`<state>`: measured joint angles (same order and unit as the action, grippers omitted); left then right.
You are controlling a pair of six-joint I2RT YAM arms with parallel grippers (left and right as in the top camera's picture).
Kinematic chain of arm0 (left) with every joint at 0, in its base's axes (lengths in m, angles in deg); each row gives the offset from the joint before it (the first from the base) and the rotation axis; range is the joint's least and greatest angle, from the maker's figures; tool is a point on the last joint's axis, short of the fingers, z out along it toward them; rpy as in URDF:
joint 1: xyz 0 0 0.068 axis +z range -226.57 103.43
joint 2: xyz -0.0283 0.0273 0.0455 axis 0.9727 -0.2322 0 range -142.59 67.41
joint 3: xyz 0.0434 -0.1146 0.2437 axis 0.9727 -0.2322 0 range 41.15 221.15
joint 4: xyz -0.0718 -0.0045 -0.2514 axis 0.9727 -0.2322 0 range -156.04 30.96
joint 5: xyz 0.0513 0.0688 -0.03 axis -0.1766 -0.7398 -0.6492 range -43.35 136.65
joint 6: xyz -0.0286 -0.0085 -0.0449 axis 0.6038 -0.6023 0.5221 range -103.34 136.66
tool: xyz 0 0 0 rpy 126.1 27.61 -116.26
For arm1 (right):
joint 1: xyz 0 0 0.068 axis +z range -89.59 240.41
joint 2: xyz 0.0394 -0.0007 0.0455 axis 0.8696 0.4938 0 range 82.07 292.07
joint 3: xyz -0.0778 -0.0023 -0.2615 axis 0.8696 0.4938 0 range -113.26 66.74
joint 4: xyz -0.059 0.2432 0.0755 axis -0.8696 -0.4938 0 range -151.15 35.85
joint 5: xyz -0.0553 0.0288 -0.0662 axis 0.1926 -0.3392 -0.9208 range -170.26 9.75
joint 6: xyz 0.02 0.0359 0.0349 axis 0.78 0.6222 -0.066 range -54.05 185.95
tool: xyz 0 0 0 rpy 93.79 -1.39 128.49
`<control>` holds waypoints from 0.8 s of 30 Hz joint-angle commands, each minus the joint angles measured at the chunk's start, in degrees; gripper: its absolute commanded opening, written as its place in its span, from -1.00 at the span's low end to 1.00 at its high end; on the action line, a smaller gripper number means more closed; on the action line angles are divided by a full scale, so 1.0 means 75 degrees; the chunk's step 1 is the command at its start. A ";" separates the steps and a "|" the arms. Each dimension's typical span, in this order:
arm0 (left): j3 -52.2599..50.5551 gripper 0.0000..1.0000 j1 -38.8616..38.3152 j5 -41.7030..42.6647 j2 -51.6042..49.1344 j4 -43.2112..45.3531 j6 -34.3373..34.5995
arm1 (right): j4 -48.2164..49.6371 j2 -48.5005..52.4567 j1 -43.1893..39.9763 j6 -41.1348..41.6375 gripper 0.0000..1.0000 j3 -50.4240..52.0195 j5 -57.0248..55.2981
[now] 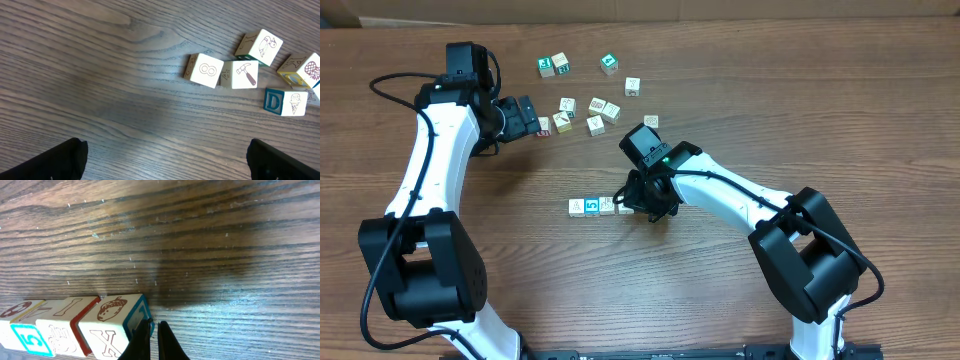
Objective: Form a horizontal line
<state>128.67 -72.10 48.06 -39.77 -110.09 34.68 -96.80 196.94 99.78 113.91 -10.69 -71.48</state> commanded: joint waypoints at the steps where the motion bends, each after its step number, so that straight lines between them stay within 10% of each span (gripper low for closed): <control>1: 0.0070 0.99 -0.0105 -0.0050 -0.0052 0.0017 -0.0003 | 0.0026 0.0003 0.0006 0.0041 -0.92 0.0029 0.0017; 24: 0.0070 0.99 -0.0105 -0.0047 -0.0052 0.0017 -0.0003 | -0.0099 0.0003 0.0006 -0.0204 -0.93 0.0029 -0.0761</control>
<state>128.67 -72.10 48.06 -39.77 -110.09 34.66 -97.41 196.94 99.78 113.74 -10.69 -75.19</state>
